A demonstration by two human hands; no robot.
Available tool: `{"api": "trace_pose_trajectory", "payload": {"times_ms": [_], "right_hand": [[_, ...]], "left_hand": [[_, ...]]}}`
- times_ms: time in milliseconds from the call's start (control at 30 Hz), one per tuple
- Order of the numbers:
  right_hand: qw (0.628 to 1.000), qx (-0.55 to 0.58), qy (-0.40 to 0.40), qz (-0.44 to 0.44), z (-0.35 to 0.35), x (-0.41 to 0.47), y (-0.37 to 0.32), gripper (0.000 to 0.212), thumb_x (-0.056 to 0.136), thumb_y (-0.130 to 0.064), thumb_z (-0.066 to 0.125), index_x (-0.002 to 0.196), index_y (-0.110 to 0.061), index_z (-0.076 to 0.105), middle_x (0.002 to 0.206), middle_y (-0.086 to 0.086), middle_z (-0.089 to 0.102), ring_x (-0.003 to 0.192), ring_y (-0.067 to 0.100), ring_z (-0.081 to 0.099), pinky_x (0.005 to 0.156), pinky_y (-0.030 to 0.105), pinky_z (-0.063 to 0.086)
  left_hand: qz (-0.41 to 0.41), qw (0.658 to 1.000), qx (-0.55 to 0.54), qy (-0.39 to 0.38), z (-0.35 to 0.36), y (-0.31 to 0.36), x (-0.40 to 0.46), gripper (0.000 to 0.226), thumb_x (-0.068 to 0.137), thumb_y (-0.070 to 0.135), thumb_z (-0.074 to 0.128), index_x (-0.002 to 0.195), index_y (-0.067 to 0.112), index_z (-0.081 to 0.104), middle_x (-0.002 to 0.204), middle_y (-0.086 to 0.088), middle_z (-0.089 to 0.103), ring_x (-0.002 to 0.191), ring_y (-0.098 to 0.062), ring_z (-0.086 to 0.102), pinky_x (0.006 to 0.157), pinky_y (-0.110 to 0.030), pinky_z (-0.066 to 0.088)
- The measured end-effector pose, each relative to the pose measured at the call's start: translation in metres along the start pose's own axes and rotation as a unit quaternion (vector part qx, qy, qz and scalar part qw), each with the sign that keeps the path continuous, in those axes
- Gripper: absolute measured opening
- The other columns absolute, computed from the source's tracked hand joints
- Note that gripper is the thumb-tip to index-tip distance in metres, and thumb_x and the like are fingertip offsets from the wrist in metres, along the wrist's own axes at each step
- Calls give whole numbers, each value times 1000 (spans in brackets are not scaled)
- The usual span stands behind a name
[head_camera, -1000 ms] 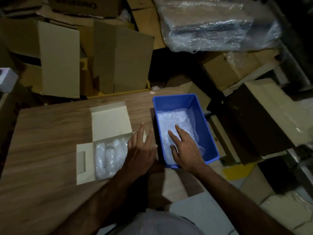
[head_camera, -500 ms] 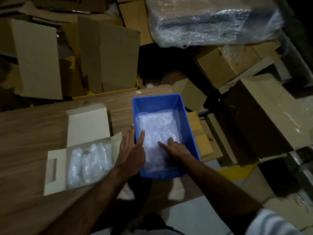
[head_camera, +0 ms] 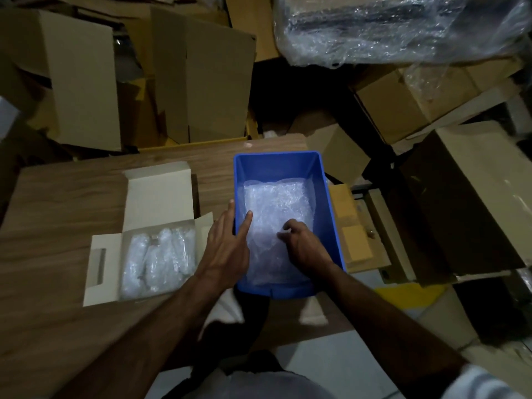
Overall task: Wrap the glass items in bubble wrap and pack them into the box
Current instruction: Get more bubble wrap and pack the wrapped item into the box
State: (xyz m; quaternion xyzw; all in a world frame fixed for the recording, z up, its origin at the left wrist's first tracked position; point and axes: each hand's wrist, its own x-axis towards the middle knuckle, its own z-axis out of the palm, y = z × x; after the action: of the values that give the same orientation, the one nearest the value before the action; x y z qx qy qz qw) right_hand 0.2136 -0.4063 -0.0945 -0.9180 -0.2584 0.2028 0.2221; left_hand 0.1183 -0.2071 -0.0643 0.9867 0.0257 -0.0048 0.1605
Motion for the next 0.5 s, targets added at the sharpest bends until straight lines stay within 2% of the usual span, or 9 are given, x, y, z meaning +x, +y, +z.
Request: {"api": "trace_pose_trajectory", "payload": {"times_ms": [67, 167, 267, 367, 500], "right_hand": [[999, -4, 39, -13, -4, -4, -1, 27, 104, -32, 43, 119, -19, 62, 121, 2, 53, 101, 16, 57, 86, 36, 53], [991, -69, 89, -76, -10, -15, -6, 23, 95, -22, 57, 114, -13, 65, 117, 5, 55, 103, 22, 56, 74, 38, 56], [990, -60, 95, -84, -16, -23, -10, 42, 79, -18, 64, 120, -11, 65, 119, 5, 53, 107, 25, 53, 75, 40, 56], [990, -84, 82, -77, -15, -25, -9, 61, 78, -8, 70, 138, -16, 56, 123, 5, 51, 109, 24, 50, 80, 34, 52], [972, -141, 161, -95, -18, -27, -11, 47, 83, -7, 73, 128, -17, 65, 104, 9, 58, 91, 29, 57, 66, 35, 43]], "left_hand": [[-2, 1000, 4, -4, -2, 2, -1, 79, 91, 22, 63, 159, 13, 24, 163, -30, 11, 151, -43, 17, 117, -59, 30], [-8, 1000, 11, -11, -6, 4, -3, 79, 94, 24, 58, 161, 16, 18, 166, -27, 3, 153, -41, 9, 121, -56, 23], [-4, 1000, 23, -18, -6, 2, -3, 81, 91, 26, 55, 161, 16, 16, 166, -25, 0, 154, -41, 8, 121, -56, 22], [-2, 1000, 20, -24, -4, 0, 0, 90, 84, 26, 61, 161, 17, 15, 167, -23, -4, 154, -39, 5, 121, -57, 21], [-3, 999, 7, -34, -7, 2, 3, 104, 83, 36, 67, 162, 24, 0, 166, -14, -20, 155, -32, -10, 125, -53, 11]]}}
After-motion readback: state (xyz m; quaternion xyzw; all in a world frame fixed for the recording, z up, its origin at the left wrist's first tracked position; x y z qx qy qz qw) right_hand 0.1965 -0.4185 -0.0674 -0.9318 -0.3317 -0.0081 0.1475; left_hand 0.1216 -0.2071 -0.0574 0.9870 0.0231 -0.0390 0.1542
